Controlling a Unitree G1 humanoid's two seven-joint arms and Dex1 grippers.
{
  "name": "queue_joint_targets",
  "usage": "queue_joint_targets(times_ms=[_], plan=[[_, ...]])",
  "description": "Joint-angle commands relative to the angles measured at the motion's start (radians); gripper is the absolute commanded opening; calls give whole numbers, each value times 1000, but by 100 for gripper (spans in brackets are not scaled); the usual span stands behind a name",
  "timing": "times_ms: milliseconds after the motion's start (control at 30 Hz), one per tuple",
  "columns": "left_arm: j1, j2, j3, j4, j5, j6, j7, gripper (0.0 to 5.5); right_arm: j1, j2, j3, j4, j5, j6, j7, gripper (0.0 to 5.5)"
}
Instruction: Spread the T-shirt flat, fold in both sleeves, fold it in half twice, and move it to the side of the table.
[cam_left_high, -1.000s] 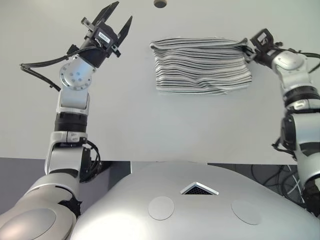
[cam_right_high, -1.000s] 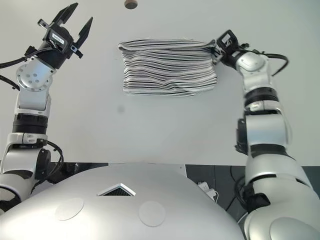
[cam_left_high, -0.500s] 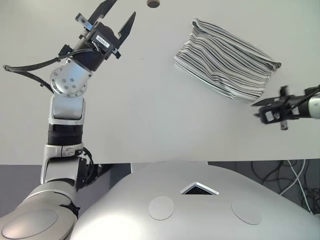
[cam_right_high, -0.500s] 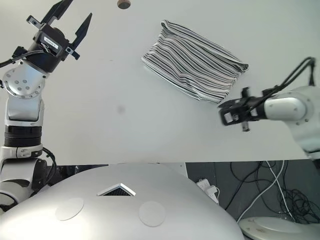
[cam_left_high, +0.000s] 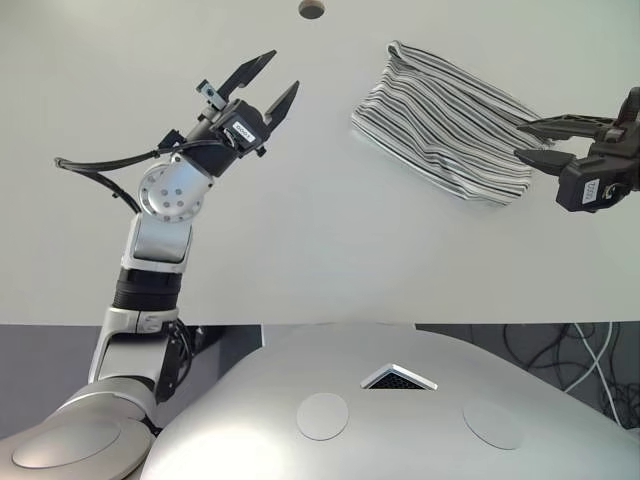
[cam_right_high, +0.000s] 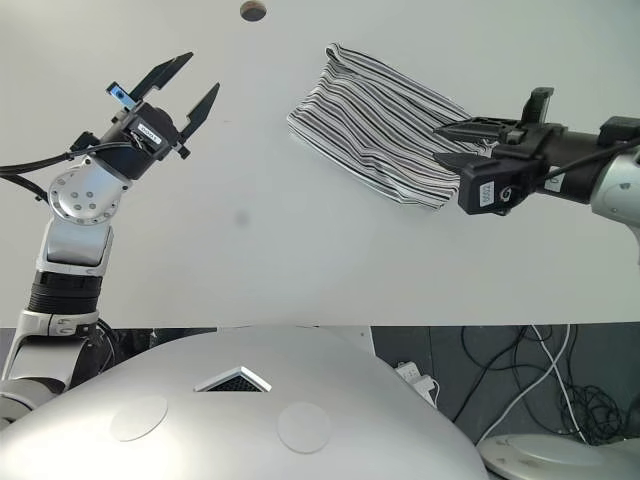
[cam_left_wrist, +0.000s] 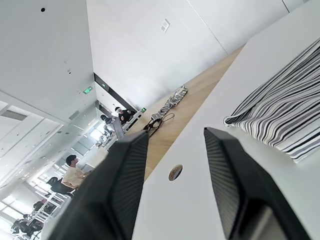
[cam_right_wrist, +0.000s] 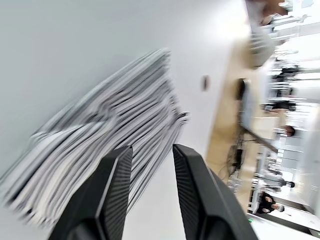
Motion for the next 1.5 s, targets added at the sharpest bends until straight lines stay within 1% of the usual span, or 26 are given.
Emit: queue_joint_targets(times_ms=[33, 133, 200, 333, 467, 500, 567, 667, 767, 800, 867, 933, 967, 1033, 1133, 1267, 1467, 1500], plan=[[4, -10, -13, -2, 7, -14, 7, 204, -240, 122, 190, 260, -242, -138, -146, 151], [1, -13, -13, 3, 3, -23, 5, 204, -379, 202, 323, 522, -396, -254, -251, 151], [0, -15, -14, -1, 2, -24, 4, 204, -474, 242, 406, 725, -517, -337, -357, 151], [2, -11, -16, -10, 5, -29, -2, 204, -619, 283, 534, 1028, -694, -433, -538, 151], [7, -5, -12, -22, -1, -28, -9, 204, -707, 290, 668, 1233, -866, -466, -706, 151], [8, -2, -10, -28, -1, -27, -11, 204, -713, 282, 694, 1262, -890, -479, -718, 151], [12, 6, -3, -41, -6, -22, -15, 204, -702, 254, 722, 1281, -887, -524, -679, 151], [18, 12, 7, -55, -6, -14, -13, 204, -662, 219, 729, 1240, -795, -577, -529, 151], [16, 9, 7, -64, -3, -6, -12, 204, -582, 191, 751, 1135, -704, -555, -330, 151], [10, 9, 5, -63, -2, -3, -13, 204, -545, 184, 759, 1085, -668, -534, -259, 151], [-3, 13, 6, -53, -2, -2, -16, 204, -458, 190, 776, 951, -532, -456, -89, 151], [-18, 19, 9, -35, 7, -4, -15, 204, -404, 248, 802, 787, -370, -338, 45, 151], [-25, 21, 8, -25, 13, -6, -15, 204, -396, 283, 810, 716, -316, -283, 78, 151], [-40, 29, -1, -4, 45, -19, -9, 204, -403, 371, 809, 604, -252, -159, 99, 151], [-54, 40, -18, 22, 100, -40, 3, 204, -410, 457, 806, 480, -224, -15, 111, 151], [-55, 43, -32, 35, 150, -54, 17, 204, -405, 480, 797, 392, -240, 67, 102, 151], [-47, 40, -63, 62, 207, -68, 35, 204, -402, 450, 749, 374, -287, 144, 59, 151], [-37, 41, -76, 66, 221, -71, 37, 204, -410, 466, 730, 377, -291, 173, 33, 151]])
